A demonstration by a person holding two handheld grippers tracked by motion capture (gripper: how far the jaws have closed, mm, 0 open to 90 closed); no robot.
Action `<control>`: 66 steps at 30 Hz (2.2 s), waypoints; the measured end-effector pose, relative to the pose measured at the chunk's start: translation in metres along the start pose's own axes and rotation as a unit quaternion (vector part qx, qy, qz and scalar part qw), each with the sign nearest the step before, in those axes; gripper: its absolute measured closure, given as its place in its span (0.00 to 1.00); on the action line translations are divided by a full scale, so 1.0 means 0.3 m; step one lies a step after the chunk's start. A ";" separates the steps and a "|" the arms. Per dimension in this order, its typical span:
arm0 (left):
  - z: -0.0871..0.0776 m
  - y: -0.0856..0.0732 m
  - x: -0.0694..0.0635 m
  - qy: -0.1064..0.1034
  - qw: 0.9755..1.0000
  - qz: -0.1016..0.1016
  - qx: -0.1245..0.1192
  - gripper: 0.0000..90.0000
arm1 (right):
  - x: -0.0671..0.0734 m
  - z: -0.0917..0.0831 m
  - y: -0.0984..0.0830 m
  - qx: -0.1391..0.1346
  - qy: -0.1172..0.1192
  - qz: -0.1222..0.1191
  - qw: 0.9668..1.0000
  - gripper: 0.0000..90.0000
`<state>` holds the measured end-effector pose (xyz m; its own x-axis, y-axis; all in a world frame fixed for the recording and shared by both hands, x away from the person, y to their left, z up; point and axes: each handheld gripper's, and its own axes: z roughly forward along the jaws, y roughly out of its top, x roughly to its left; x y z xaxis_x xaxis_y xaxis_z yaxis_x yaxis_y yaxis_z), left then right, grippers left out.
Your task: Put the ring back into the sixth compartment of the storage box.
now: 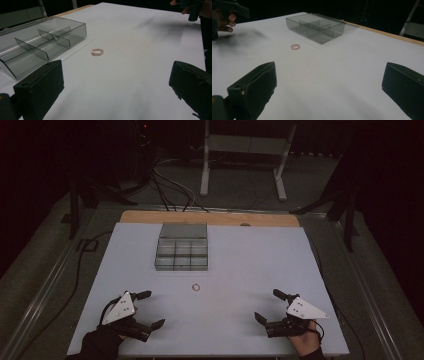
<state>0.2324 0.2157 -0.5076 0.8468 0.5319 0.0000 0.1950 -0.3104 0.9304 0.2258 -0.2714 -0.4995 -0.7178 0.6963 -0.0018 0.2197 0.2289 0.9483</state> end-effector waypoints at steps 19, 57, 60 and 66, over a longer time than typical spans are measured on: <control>-0.003 0.002 -0.003 0.000 1.000 0.006 0.000 0.01 | 0.006 -0.005 0.005 -0.004 0.001 -0.009 1.000 0.00; 0.017 0.054 -0.004 -0.005 1.000 0.000 -0.007 0.01 | 0.015 -0.003 0.008 -0.008 0.004 -0.003 1.000 0.00; 0.023 0.061 -0.001 -0.005 1.000 -0.004 -0.009 0.01 | 0.015 -0.002 0.008 -0.008 0.004 -0.003 1.000 0.00; 0.043 0.073 0.007 -0.006 1.000 -0.015 -0.009 0.01 | 0.020 -0.002 0.010 -0.010 0.006 -0.005 1.000 0.00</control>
<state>0.2446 0.1999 -0.4920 0.8466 0.5313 -0.0324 0.2111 -0.2794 0.9367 0.2217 -0.2671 -0.4964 -0.7272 0.6864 -0.0078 0.1997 0.2224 0.9543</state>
